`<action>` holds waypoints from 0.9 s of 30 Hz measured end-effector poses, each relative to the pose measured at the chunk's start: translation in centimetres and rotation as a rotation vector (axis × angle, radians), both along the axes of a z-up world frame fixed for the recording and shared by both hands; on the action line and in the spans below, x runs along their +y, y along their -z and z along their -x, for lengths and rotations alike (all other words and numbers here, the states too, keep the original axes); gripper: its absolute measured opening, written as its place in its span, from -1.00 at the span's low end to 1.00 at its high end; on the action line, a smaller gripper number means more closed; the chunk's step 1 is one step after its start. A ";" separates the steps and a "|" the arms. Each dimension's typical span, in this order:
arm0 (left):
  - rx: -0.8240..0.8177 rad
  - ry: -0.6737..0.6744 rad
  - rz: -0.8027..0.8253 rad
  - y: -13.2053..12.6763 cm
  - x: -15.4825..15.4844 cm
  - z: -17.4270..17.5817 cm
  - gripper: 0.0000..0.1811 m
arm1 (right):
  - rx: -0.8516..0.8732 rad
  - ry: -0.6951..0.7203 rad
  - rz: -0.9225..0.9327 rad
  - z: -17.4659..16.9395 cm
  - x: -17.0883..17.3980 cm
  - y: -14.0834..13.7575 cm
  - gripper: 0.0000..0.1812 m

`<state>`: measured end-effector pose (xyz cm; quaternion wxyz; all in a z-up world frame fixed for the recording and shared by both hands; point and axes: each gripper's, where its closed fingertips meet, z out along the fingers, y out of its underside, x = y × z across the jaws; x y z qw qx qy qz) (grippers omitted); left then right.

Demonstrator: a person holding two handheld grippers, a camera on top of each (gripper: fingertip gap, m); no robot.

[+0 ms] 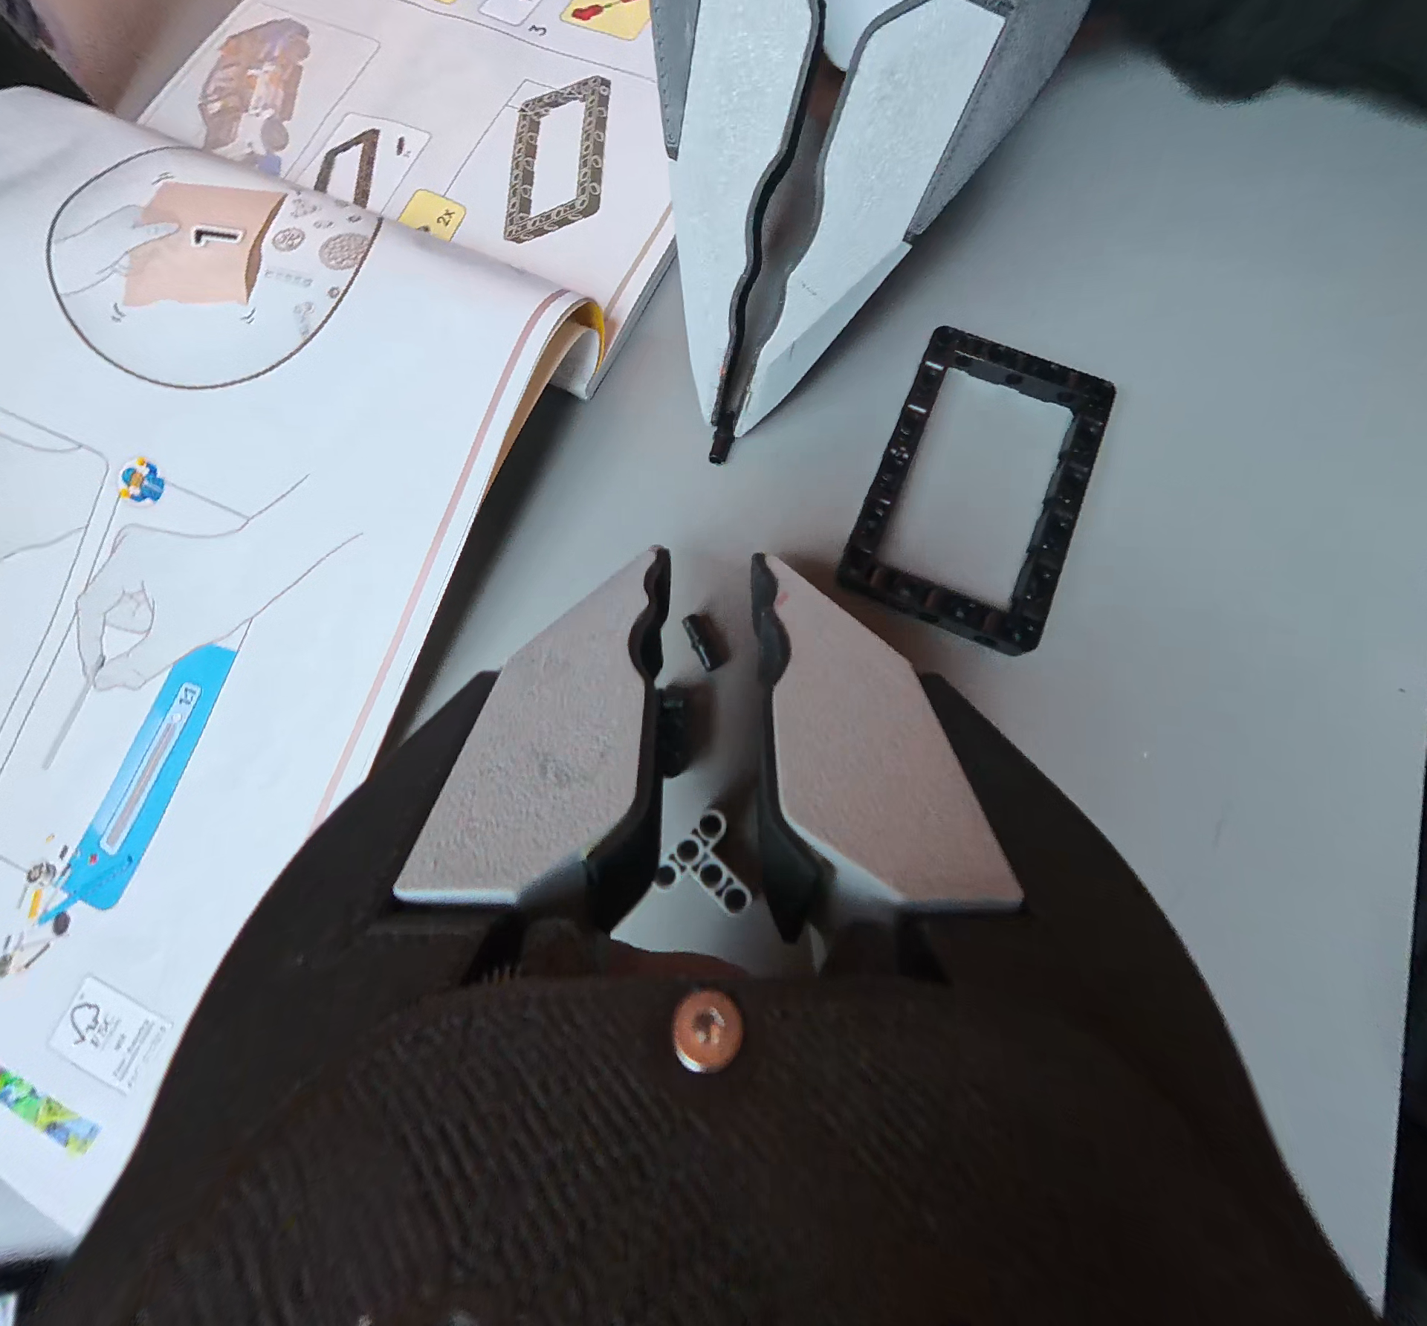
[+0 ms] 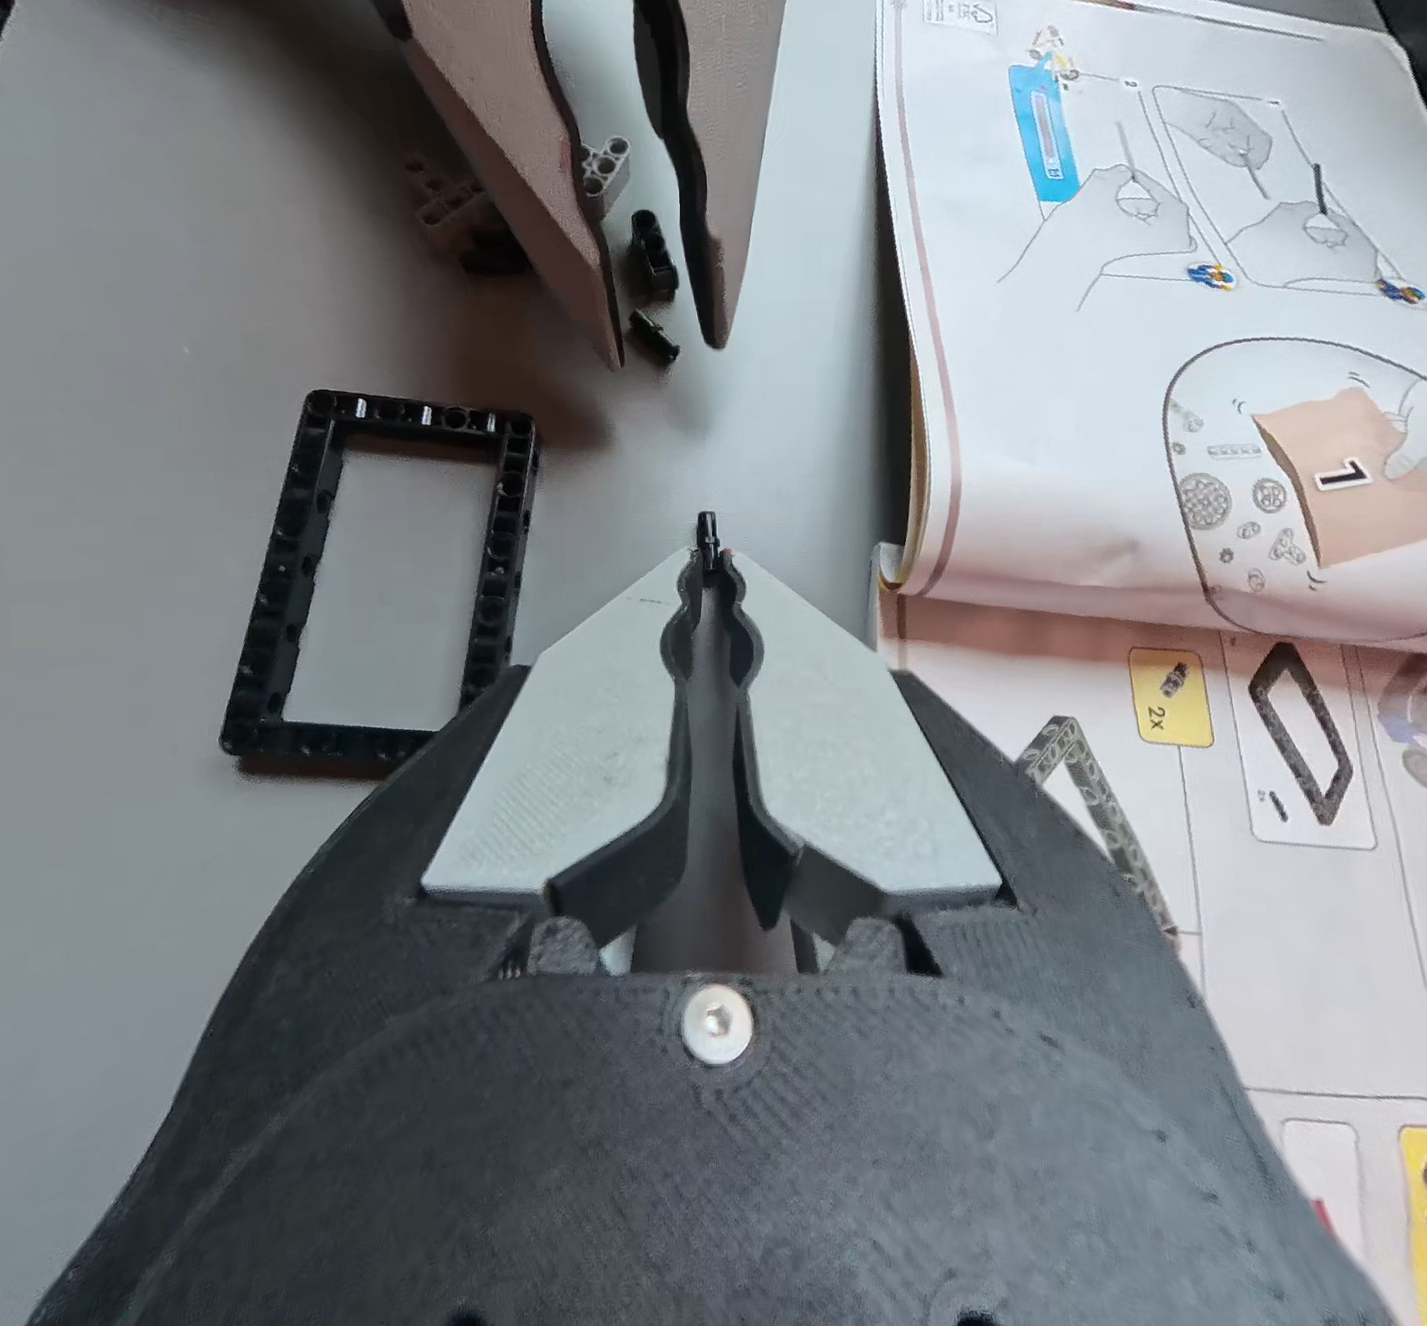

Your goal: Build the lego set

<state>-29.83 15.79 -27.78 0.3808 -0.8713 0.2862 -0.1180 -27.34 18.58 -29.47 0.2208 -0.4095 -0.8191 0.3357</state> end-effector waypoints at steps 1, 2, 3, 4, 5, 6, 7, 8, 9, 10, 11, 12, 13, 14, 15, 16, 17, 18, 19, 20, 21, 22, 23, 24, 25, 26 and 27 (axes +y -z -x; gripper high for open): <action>0.011 0.010 -0.004 0.0 0.2 -0.3 -0.80 | 0.004 0.008 0.022 -0.1 -0.1 -0.2 -0.99; 0.017 0.021 -0.011 -0.1 0.3 -0.6 -0.80 | 0.014 0.013 0.056 -0.3 -0.4 -0.7 -1.00; 0.018 0.031 -0.020 -0.2 0.5 -1.0 -0.79 | 0.028 0.012 0.095 -0.4 -0.8 -1.2 -0.99; 0.017 0.043 -0.032 -0.4 0.6 -1.5 -0.79 | 0.041 0.010 0.132 -0.6 -1.2 -1.7 -0.99; 0.014 0.060 -0.045 -0.6 0.7 -2.1 -0.79 | 0.052 0.008 0.160 -0.8 -1.6 -2.2 -0.99; 0.014 0.077 -0.054 -0.7 0.8 -2.6 -0.79 | 0.061 0.004 0.178 -1.1 -1.8 -2.6 -0.99; 0.017 0.090 -0.061 -0.8 0.8 -3.0 -0.79 | 0.070 0.003 0.186 -1.3 -2.0 -2.9 -0.99; 0.018 0.103 -0.065 -0.8 0.8 -3.4 -0.80 | 0.079 0.006 0.187 -1.4 -2.1 -3.2 -0.99; 0.016 0.114 -0.069 -0.9 0.8 -3.7 -0.82 | 0.084 0.006 0.186 -1.6 -2.2 -3.3 -0.99; 0.011 0.121 -0.080 -1.0 0.9 -4.0 -0.85 | 0.085 0.002 0.187 -1.9 -2.4 -3.4 -0.99; 0.003 0.131 -0.093 -1.2 0.8 -4.3 -0.87 | 0.083 0.002 0.184 -2.1 -2.5 -3.4 -0.99; -0.008 0.145 -0.104 -1.5 0.7 -4.6 -0.89 | 0.077 0.006 0.174 -2.3 -2.5 -3.2 -0.99; -0.016 0.158 -0.110 -1.6 0.6 -4.9 -0.89 | 0.069 0.008 0.164 -2.5 -2.5 -3.0 -0.99; -0.022 0.166 -0.111 -1.7 0.5 -5.2 -0.90 | 0.064 0.012 0.155 -2.7 -2.5 -2.8 -0.99; -0.022 0.167 -0.113 -1.7 0.6 -5.3 -0.90 | 0.063 0.018 0.150 -2.9 -2.6 -2.7 -0.99; -0.017 0.165 -0.114 -1.6 0.6 -5.3 -0.90 | 0.063 0.021 0.149 -3.1 -2.6 -2.6 -0.99; -0.013 0.162 -0.116 -1.5 0.7 -5.3 -0.90 | 0.063 0.023 0.150 -3.3 -2.6 -2.5 -0.99; -0.014 0.162 -0.117 -1.4 0.7 -5.3 -0.89 | 0.067 0.029 0.152 -3.6 -2.6 -2.5 -0.99; -0.021 0.160 -0.119 -1.4 0.7 -5.3 -0.87 | 0.076 0.037 0.158 -3.9 -2.4 -2.5 -0.99; -0.033 0.157 -0.123 -1.3 0.7 -5.3 -0.86 | 0.086 0.049 0.169 -4.2 -2.2 -2.6 -0.99; -0.044 0.152 -0.129 -1.3 0.8 -5.3 -0.86 | 0.094 0.064 0.182 -4.5 -2.0 -2.7 -0.99; -0.050 0.144 -0.135 -1.2 0.9 -5.2 -0.85 | 0.099 0.080 0.193 -4.7 -1.7 -2.8 -0.99; -0.050 0.134 -0.138 -1.1 0.9 -5.0 -0.85 | 0.111 0.093 0.202 -4.9 -1.4 -3.0 -0.99; -0.052 0.126 -0.139 -1.0 1.0 -4.8 -0.85 | 0.132 0.110 0.211 -4.9 -1.0 -3.3 -1.00; -0.055 0.120 -0.142 -1.0 1.1 -4.7 -0.85 | 0.149 0.127 0.220 -4.9 -0.5 -3.6 -1.00; -0.062 0.114 -0.144 -1.0 1.1 -4.6 -0.85 | 0.159 0.142 0.233 -4.9 -0.1 -3.9 -1.00; -0.067 0.107 -0.144 -1.0 1.2 -4.5 -0.85 | 0.164 0.152 0.249 -4.8 0.2 -4.1 -1.00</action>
